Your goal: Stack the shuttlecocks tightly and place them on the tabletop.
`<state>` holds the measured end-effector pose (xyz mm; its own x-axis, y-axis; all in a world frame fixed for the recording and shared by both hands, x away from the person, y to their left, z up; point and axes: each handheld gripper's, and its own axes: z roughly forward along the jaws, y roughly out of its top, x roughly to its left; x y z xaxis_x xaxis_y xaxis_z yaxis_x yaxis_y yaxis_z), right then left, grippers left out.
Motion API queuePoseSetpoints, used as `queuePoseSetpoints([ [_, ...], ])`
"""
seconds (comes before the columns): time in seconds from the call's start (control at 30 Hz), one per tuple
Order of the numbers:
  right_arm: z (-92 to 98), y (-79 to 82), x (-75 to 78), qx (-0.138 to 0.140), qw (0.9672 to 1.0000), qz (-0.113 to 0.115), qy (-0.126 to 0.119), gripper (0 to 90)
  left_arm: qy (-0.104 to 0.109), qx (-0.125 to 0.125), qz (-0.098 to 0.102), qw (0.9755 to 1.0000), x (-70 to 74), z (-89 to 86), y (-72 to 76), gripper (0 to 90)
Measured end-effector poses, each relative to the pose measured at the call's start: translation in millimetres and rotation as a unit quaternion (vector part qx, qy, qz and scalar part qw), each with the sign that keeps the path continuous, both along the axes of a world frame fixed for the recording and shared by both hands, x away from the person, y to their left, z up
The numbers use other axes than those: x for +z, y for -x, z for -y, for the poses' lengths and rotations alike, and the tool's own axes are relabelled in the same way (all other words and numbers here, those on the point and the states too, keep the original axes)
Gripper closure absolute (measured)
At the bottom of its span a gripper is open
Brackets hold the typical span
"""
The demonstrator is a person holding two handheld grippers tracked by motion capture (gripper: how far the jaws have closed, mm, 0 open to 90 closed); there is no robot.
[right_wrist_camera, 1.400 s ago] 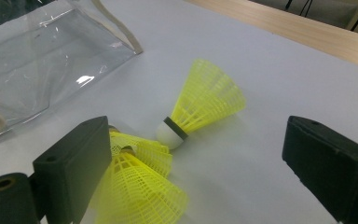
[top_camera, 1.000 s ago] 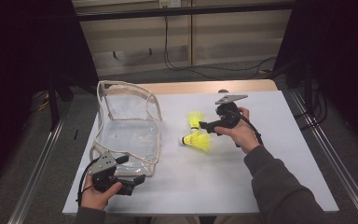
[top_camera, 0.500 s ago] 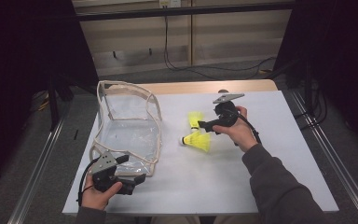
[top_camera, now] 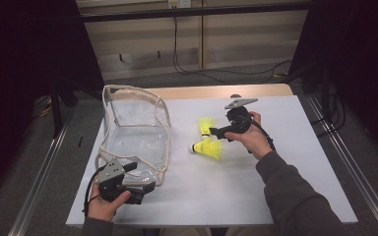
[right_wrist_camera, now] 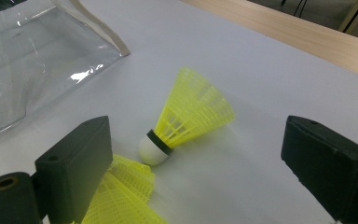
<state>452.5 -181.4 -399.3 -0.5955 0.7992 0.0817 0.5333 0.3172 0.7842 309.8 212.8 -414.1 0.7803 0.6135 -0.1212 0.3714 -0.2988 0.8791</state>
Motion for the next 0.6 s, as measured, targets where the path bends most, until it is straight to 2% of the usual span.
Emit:
queuePoseSetpoints([
  [0.6, -3.4, -7.6, -2.0, 0.002, 1.0000, -0.002, 0.006, 8.7, -0.004, 0.005, 0.004, 1.0000, -0.7, 1.7, -1.8, 3.4],
])
